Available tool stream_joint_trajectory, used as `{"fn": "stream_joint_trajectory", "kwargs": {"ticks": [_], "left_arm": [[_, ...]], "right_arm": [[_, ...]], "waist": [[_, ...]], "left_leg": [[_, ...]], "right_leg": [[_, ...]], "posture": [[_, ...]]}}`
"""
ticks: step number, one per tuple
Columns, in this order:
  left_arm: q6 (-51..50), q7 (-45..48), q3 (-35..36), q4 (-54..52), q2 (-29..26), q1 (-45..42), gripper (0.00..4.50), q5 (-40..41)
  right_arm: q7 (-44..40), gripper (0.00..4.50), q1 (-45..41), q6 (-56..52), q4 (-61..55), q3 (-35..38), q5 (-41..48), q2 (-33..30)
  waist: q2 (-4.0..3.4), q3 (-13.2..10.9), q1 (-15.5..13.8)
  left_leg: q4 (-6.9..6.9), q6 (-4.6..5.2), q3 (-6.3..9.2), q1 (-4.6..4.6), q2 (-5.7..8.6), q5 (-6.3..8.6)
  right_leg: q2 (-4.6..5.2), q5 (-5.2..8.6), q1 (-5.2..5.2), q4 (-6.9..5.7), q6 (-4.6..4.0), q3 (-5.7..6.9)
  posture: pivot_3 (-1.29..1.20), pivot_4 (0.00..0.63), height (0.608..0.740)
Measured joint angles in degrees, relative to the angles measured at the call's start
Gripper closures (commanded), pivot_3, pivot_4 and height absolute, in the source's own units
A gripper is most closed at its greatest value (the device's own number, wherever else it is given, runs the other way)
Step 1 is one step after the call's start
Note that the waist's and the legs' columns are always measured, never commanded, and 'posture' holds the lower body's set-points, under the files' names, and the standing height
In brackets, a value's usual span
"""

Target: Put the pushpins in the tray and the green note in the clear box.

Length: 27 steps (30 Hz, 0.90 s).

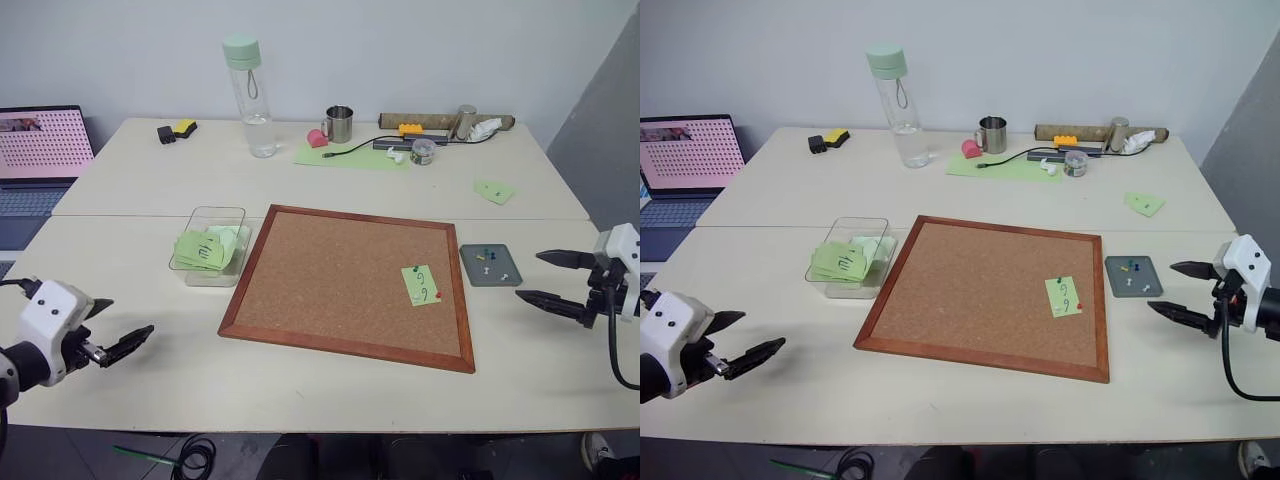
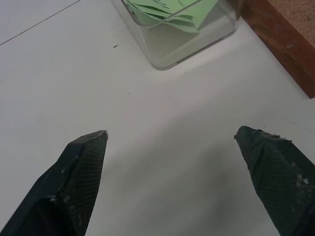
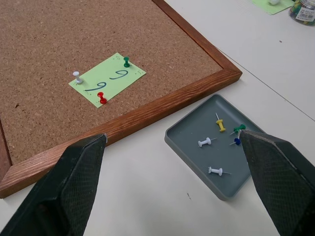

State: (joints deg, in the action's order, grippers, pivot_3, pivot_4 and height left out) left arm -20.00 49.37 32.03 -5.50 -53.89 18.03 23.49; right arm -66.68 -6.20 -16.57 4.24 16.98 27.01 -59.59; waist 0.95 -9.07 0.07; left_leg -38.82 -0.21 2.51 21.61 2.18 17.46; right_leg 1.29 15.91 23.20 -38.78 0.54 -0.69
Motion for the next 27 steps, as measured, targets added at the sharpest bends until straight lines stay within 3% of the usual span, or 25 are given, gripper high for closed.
{"fn": "stream_joint_trajectory", "kwargs": {"ticks": [27], "left_arm": [[-3.5,1.2,-0.1,-3.2,0.7,-3.2,0.07,0.3]], "right_arm": [[-0.9,0.00,-0.1,0.0,0.1,-0.2,-1.3,1.2]], "waist": [[0.00,0.0,0.0]], "left_leg": [[-0.01,0.00,-0.01,0.01,0.00,0.00]], "right_leg": [[0.00,0.00,0.00,0.00,0.00,0.00]], "posture": [[0.00,0.150,0.740]]}}
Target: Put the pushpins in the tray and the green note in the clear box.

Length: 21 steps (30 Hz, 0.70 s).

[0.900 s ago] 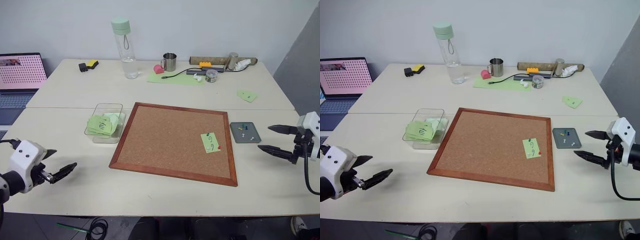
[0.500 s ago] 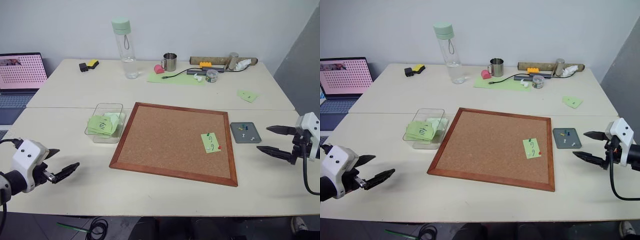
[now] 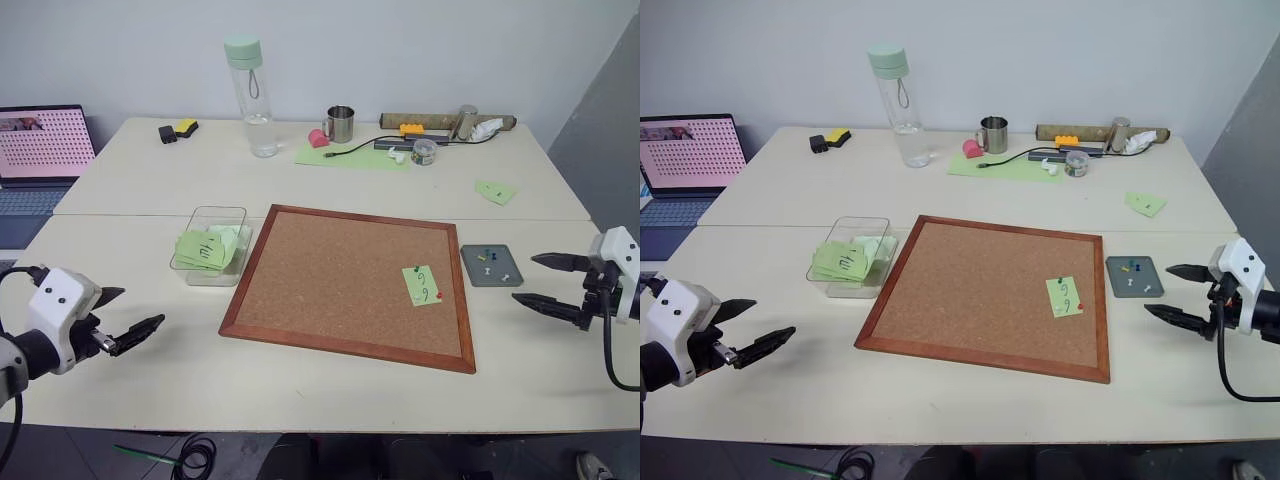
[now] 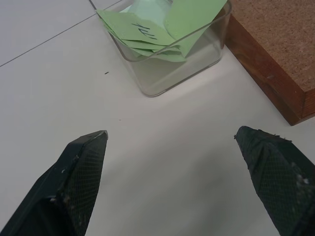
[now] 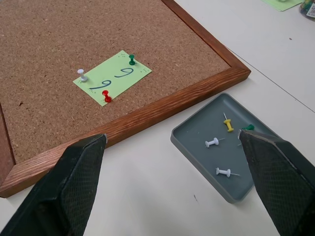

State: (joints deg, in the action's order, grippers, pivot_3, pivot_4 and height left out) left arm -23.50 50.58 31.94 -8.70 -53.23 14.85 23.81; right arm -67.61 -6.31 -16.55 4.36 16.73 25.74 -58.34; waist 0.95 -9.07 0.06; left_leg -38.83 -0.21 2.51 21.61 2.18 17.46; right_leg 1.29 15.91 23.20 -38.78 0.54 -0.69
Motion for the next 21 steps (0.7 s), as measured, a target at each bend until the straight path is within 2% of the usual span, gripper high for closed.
{"fn": "stream_joint_trajectory", "kwargs": {"ticks": [3,6,12,16,18,19,20,21], "left_arm": [[-0.1,0.1,-0.1,-0.1,0.0,-0.3,0.07,0.0],[-0.1,0.7,-0.6,-0.9,0.0,-1.0,0.46,0.2],[-1.2,4.2,-3.9,-5.3,-0.4,-3.7,1.61,2.3],[-4.0,4.6,-11.4,-9.9,0.1,-11.0,2.49,4.0],[-5.1,4.0,-15.6,-11.8,2.0,-15.4,2.86,4.6],[-6.2,3.6,-20.3,-12.4,4.6,-19.7,3.07,4.9],[-6.3,3.5,-21.5,-12.7,5.4,-20.6,3.14,4.9],[-6.8,3.5,-24.3,-13.3,6.1,-21.0,3.49,5.2]], "right_arm": [[0.0,0.00,0.0,0.1,0.0,-0.1,-0.3,0.1],[0.1,0.00,0.0,0.1,-0.1,-0.1,-0.4,0.2],[0.7,0.00,0.0,-0.6,-2.2,-0.2,-0.4,0.9],[1.6,0.00,-0.4,-2.8,-4.9,-0.8,0.3,1.8],[2.1,0.00,-1.1,-3.6,-6.6,-1.4,0.4,2.9],[3.0,0.00,-1.7,-4.5,-8.2,-2.3,0.8,3.8],[3.1,0.00,-1.8,-4.7,-8.7,-2.6,0.9,4.1],[3.4,0.00,-2.0,-5.2,-9.9,-3.4,1.1,4.6]], "waist": [[0.00,0.0,0.0],[0.00,0.0,0.0],[0.00,0.0,0.0],[0.00,0.0,-0.2],[0.00,0.0,-0.2],[-0.01,0.0,-0.2],[0.00,0.0,-0.2],[0.02,0.0,0.1]], "left_leg": [[0.00,0.00,0.01,0.00,0.00,0.00],[0.00,0.00,0.00,0.00,0.00,0.00],[0.00,0.00,0.01,0.00,0.00,0.00],[-0.04,-0.01,0.01,0.02,0.02,0.00],[-0.07,-0.01,0.01,0.03,0.03,0.00],[-0.07,-0.01,0.00,0.02,0.04,-0.01],[-0.07,-0.01,0.01,0.03,0.04,-0.01],[-0.06,-0.01,0.00,0.05,0.03,-0.01]], "right_leg": [[0.00,0.00,0.00,0.00,0.00,0.00],[0.00,0.00,0.00,0.00,0.00,0.00],[0.00,0.00,0.00,-0.01,0.00,0.00],[0.00,-0.01,-0.01,-0.03,0.01,0.00],[0.00,-0.01,-0.01,-0.05,0.01,0.00],[0.00,-0.01,-0.01,-0.08,0.02,-0.01],[-0.01,-0.01,-0.01,-0.07,0.02,0.01],[-0.03,-0.01,0.04,-0.07,0.02,-0.02]], "posture": [[0.00,0.150,0.740],[0.00,0.150,0.740],[0.00,0.150,0.740],[0.00,0.150,0.740],[0.00,0.150,0.740],[0.00,0.150,0.740],[0.00,0.150,0.740],[0.00,0.150,0.740]]}}
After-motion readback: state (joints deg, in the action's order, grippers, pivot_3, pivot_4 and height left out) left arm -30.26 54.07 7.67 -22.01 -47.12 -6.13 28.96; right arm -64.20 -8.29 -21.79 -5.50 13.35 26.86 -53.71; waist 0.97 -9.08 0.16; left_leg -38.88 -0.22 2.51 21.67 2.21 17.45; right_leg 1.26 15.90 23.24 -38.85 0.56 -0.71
